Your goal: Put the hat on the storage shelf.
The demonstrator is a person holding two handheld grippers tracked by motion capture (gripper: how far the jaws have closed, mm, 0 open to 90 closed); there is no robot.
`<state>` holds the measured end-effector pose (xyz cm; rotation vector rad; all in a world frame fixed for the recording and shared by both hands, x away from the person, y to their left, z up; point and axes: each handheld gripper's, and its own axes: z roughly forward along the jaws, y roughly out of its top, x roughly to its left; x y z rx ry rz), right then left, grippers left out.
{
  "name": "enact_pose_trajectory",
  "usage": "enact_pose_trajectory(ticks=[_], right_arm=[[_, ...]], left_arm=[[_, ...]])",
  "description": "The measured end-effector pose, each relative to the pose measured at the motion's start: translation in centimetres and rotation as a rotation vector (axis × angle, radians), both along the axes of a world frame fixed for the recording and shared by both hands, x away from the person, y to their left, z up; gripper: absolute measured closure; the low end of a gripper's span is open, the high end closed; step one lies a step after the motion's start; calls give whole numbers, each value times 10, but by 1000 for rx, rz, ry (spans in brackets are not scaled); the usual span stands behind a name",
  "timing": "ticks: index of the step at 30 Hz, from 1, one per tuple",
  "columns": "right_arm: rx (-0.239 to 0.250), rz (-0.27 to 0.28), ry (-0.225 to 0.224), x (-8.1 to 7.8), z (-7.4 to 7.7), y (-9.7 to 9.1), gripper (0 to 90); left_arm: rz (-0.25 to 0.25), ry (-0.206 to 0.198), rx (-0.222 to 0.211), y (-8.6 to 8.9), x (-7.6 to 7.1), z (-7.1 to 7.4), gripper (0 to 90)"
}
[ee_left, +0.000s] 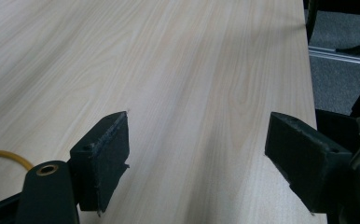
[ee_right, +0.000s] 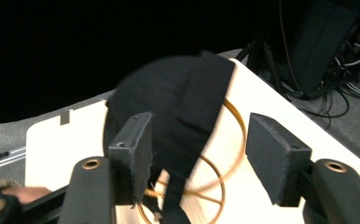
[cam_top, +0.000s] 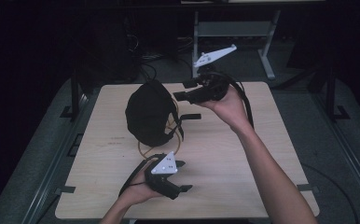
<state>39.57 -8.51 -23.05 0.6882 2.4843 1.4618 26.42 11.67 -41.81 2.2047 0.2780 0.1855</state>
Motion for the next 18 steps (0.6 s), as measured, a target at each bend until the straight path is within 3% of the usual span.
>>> enact_pose_trajectory(ticks=[8,18], right_arm=[[38,-35,32,-9,-18,-36,316],[44,-60,48,-18,-33,-61,257]], left_arm=[[14,-6,-11,1,1,0,217],[17,5,-17,2,3,1,218]])
